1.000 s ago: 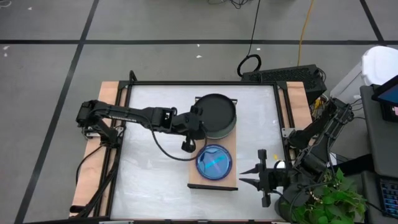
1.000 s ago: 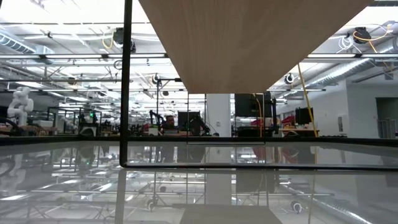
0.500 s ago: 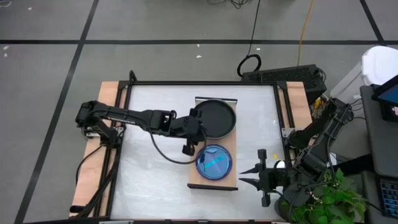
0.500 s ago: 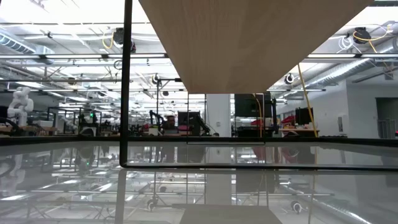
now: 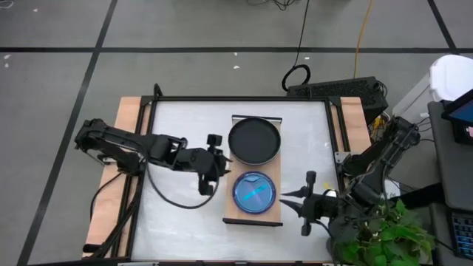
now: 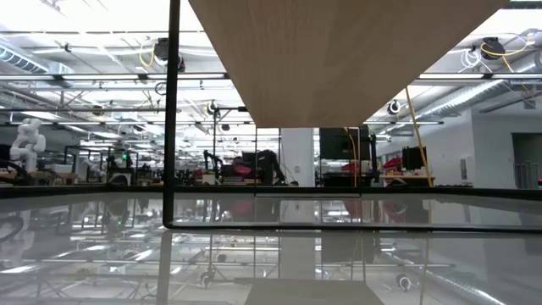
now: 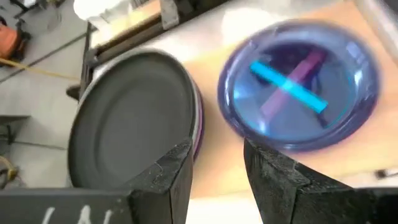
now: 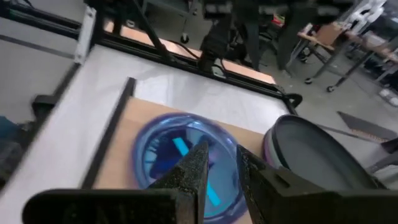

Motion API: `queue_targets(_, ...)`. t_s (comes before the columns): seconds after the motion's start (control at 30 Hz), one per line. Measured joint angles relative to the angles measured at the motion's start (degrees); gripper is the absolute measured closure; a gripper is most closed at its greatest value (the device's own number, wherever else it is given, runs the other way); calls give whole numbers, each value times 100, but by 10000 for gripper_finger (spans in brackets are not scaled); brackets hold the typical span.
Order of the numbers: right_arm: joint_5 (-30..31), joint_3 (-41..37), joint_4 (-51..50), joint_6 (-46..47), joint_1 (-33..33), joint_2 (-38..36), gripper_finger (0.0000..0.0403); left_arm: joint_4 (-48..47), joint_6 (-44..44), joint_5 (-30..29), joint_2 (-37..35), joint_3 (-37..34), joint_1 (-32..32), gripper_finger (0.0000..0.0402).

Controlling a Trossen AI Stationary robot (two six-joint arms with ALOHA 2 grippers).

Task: Place and stack plates onto a shelf
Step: Return to Home Position

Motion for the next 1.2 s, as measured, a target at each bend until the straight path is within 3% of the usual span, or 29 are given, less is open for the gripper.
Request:
queue_targets(0.13,-1,-217,372,-434,-226,-10,332,-287,-158,115,-199,-184,-30,252)
queue_targets(0.2,-15,-320,524,-638,-318,-81,332,21,-167,155,-338,-389,-28,252)
queue_targets(0.33,-616,-569,625,-740,-533,-375,347,338,-397,155,-754,-1075,-95,269)
queue_targets(0.53,-1284,-1505,1286,-1077,-814,-1218,398,1189,-355,66,-1669,-2303,-345,325)
queue_targets(0.87,-2096,-3182,2605,-1836,-1439,-2956,402,2753,71,91,-3300,-4104,-145,394)
queue_targets(1.2,-3143,-4086,2940,-2110,-2174,-3888,403,3804,95,532,-4338,-5396,295,397)
